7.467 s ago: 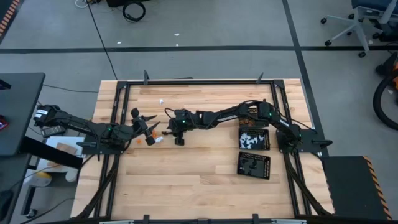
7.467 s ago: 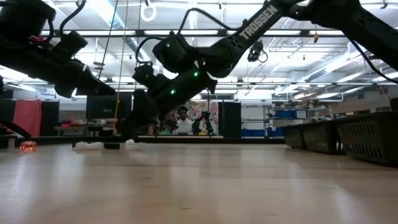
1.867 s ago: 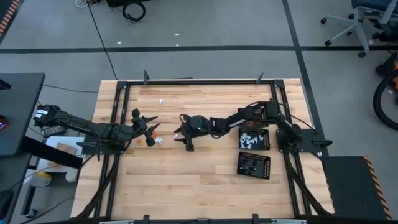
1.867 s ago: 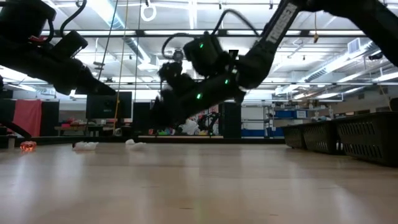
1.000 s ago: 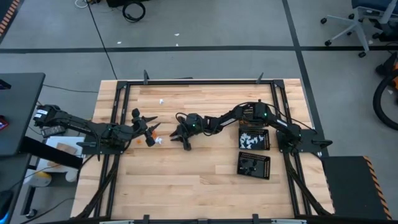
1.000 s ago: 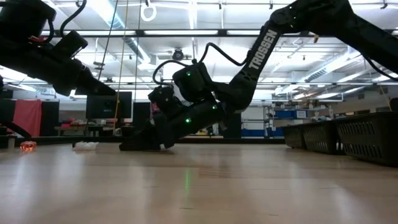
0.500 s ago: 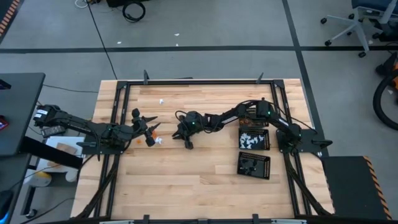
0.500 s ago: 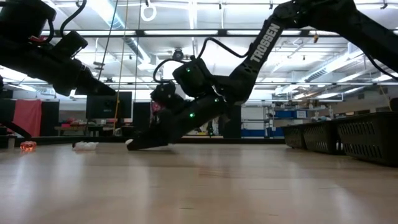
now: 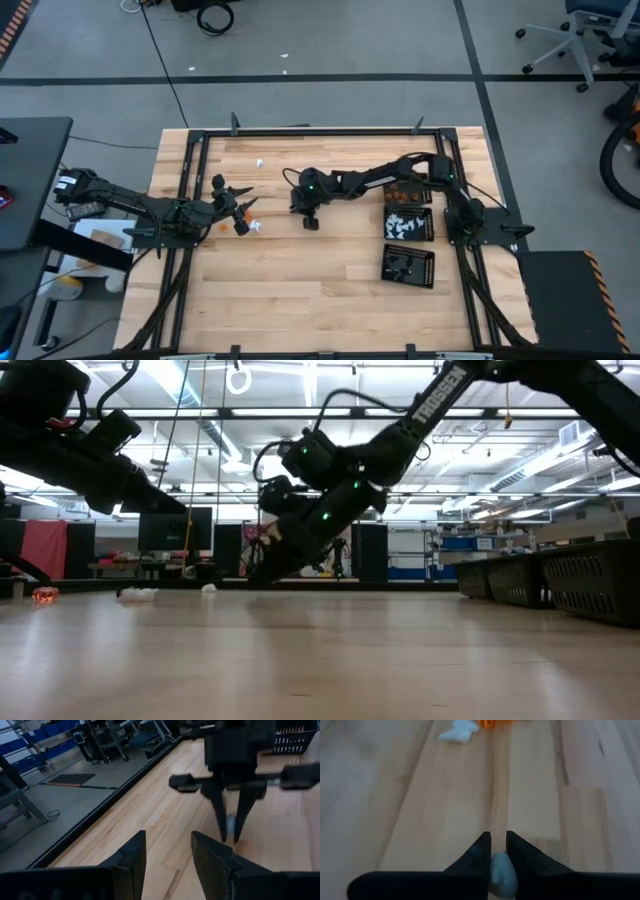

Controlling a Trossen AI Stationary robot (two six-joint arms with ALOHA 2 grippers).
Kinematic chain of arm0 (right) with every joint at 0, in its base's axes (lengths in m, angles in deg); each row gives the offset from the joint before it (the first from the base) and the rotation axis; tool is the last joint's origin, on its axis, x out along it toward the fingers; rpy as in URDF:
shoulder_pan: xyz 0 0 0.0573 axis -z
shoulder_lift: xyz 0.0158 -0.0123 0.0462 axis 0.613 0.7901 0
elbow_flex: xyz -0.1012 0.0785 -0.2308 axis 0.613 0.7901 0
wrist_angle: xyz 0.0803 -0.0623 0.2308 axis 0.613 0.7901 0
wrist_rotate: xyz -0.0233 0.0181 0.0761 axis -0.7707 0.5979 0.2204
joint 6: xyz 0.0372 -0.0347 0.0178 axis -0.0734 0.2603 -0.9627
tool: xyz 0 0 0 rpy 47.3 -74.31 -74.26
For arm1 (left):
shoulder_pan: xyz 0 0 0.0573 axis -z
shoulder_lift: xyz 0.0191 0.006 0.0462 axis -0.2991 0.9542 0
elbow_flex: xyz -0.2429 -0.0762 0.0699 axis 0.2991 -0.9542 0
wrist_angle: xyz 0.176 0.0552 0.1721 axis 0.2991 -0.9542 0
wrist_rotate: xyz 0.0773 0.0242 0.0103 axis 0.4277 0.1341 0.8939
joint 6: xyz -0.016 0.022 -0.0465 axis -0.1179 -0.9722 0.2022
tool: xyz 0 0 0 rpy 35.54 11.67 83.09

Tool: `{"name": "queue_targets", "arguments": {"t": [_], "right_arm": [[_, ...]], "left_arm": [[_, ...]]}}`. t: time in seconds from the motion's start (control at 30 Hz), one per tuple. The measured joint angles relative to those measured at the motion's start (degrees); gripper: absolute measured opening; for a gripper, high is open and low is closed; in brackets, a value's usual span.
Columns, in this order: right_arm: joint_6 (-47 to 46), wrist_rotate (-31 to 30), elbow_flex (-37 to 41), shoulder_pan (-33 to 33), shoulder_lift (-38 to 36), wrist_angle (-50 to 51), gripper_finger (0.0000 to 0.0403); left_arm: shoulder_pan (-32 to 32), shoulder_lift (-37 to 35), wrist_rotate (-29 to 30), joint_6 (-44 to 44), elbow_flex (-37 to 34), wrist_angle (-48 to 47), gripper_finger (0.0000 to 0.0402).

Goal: Sort Halloween decoration
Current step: Put the white ghost toy into the center black bin

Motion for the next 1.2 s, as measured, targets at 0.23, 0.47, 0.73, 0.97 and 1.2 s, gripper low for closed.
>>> {"name": "queue_targets", "arguments": {"t": [0.23, 0.47, 0.73, 0.97, 1.2], "right_arm": [[-0.43, -2.34, -0.02, 0.07, -6.03, 16.38, 0.0058], [-1.42, -5.92, -0.04, 0.04, -12.12, 31.65, 0.0058], [-5.65, -6.91, -0.12, 0.0, -17.44, 46.1, 0.0058], [-10.91, -6.74, -0.15, -0.61, -19.1, 59.79, 0.0059], [-14.11, -4.25, -0.15, -2.34, -19.21, 72.42, 0.0059]], "left_arm": [[0.0, 0.0, -0.02, 0.02, 0.0, 0.0, 0.0141], [0.0, 0.0, -0.03, 0.55, 0.0, 0.06, 0.0141], [0.0, -0.01, -0.04, 0.54, 0.0, 0.27, 0.0141], [0.0, -0.02, -0.04, 0.37, 0.0, 0.34, 0.0141], [-0.02, 0.0, -0.04, 0.24, 0.0, 0.42, 0.0141]]}}
